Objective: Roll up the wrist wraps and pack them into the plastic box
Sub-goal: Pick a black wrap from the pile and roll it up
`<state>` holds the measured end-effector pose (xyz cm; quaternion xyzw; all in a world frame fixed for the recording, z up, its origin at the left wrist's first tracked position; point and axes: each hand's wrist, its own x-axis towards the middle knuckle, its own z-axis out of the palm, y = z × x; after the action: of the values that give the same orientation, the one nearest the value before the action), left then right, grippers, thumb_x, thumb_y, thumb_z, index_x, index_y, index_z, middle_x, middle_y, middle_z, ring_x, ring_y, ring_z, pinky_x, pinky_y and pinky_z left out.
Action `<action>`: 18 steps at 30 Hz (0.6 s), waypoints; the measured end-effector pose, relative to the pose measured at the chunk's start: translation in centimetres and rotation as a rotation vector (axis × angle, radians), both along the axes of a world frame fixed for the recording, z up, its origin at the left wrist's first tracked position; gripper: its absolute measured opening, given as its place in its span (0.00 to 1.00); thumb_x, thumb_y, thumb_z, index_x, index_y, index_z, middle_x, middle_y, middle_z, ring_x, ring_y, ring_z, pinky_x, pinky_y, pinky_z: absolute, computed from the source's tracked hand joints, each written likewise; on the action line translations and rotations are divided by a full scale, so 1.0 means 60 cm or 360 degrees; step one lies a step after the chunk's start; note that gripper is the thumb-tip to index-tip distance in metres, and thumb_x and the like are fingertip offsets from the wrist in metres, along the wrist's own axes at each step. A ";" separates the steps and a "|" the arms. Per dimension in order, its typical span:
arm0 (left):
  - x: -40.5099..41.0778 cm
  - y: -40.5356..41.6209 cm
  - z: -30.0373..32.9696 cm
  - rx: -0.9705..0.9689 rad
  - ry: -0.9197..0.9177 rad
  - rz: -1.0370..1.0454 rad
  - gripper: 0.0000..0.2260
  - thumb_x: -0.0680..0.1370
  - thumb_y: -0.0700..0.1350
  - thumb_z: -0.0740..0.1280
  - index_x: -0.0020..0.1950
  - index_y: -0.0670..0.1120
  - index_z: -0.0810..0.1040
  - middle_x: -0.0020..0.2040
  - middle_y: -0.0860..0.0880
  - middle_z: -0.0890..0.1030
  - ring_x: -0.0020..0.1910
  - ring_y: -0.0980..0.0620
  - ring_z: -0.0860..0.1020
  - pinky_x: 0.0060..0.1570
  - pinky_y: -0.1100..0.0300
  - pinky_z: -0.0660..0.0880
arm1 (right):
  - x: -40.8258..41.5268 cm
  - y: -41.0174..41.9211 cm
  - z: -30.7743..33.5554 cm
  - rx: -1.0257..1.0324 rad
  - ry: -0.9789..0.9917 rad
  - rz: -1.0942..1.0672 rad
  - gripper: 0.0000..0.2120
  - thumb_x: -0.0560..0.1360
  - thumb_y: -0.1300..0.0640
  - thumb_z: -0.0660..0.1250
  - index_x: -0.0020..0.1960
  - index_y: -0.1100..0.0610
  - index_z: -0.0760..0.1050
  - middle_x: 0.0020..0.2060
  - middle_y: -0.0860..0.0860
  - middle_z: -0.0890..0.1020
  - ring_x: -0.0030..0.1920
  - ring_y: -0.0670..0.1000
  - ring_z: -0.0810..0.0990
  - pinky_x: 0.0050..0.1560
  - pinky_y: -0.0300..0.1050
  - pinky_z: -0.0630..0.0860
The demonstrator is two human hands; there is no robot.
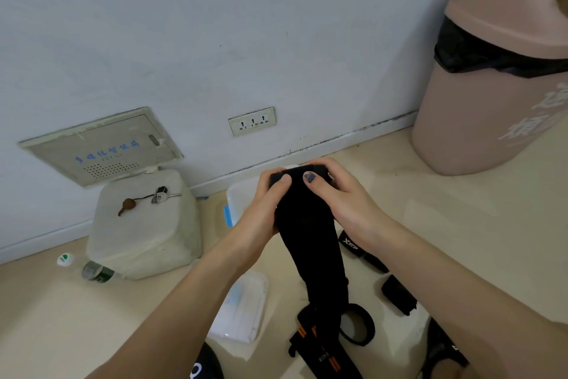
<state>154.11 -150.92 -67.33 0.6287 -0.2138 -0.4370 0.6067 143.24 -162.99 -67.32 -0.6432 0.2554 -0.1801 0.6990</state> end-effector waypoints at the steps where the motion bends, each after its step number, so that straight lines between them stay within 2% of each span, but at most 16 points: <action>1: 0.002 0.000 0.000 0.0000 -0.0011 0.0013 0.19 0.79 0.56 0.64 0.67 0.51 0.72 0.64 0.44 0.81 0.62 0.47 0.82 0.63 0.46 0.77 | -0.001 0.000 0.000 0.0010 -0.0022 0.0026 0.07 0.84 0.55 0.65 0.60 0.53 0.78 0.54 0.55 0.84 0.56 0.53 0.84 0.59 0.51 0.80; 3: 0.005 0.002 0.001 -0.0029 -0.0043 0.0029 0.17 0.77 0.54 0.64 0.64 0.51 0.73 0.59 0.44 0.82 0.57 0.48 0.82 0.57 0.48 0.78 | -0.001 -0.001 0.000 0.0063 -0.0040 0.0069 0.07 0.84 0.55 0.65 0.60 0.50 0.79 0.51 0.53 0.83 0.53 0.52 0.83 0.58 0.52 0.80; 5: 0.007 0.004 -0.001 -0.0074 -0.0072 0.0022 0.13 0.76 0.51 0.64 0.61 0.54 0.74 0.54 0.48 0.81 0.52 0.51 0.81 0.49 0.54 0.77 | -0.001 0.000 0.003 0.0150 0.0020 0.0110 0.07 0.84 0.52 0.64 0.60 0.46 0.78 0.50 0.50 0.83 0.51 0.49 0.83 0.56 0.52 0.80; 9: 0.003 0.007 -0.003 -0.0143 -0.0121 -0.0021 0.14 0.74 0.44 0.64 0.59 0.56 0.75 0.50 0.50 0.79 0.50 0.50 0.79 0.49 0.52 0.76 | 0.002 0.005 0.005 0.0188 0.0210 0.0136 0.13 0.83 0.41 0.60 0.61 0.45 0.75 0.50 0.47 0.83 0.52 0.49 0.85 0.58 0.53 0.82; 11: -0.003 0.006 -0.002 -0.0174 -0.0099 -0.0025 0.17 0.72 0.42 0.64 0.59 0.54 0.74 0.48 0.49 0.78 0.47 0.49 0.78 0.47 0.53 0.75 | 0.005 0.007 0.001 0.0071 0.0184 0.0028 0.11 0.84 0.42 0.61 0.59 0.47 0.76 0.48 0.46 0.82 0.50 0.47 0.83 0.57 0.51 0.81; 13: -0.005 0.005 0.001 -0.0188 -0.0049 -0.0020 0.18 0.71 0.40 0.63 0.58 0.54 0.73 0.48 0.48 0.79 0.45 0.50 0.78 0.42 0.57 0.75 | 0.007 0.009 -0.002 0.0012 0.0111 -0.0021 0.08 0.84 0.47 0.63 0.57 0.48 0.77 0.46 0.44 0.81 0.47 0.44 0.81 0.54 0.45 0.77; 15: -0.004 0.004 0.000 -0.0183 -0.0008 -0.0030 0.18 0.70 0.40 0.63 0.57 0.54 0.73 0.51 0.47 0.79 0.47 0.50 0.78 0.42 0.58 0.75 | 0.006 0.011 -0.002 0.0016 0.0067 -0.0014 0.06 0.84 0.50 0.63 0.58 0.49 0.76 0.48 0.45 0.81 0.49 0.44 0.81 0.54 0.44 0.77; 18: -0.004 0.000 -0.003 -0.0087 0.0061 -0.0009 0.17 0.75 0.50 0.65 0.62 0.52 0.71 0.58 0.43 0.80 0.53 0.51 0.80 0.51 0.53 0.76 | 0.001 0.010 -0.002 0.0022 0.0024 -0.0004 0.06 0.84 0.53 0.64 0.60 0.49 0.76 0.51 0.47 0.81 0.53 0.46 0.81 0.57 0.46 0.77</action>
<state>153.90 -150.90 -67.48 0.6028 -0.2157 -0.4445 0.6265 143.32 -162.36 -67.46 -0.6394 0.2627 -0.1742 0.7013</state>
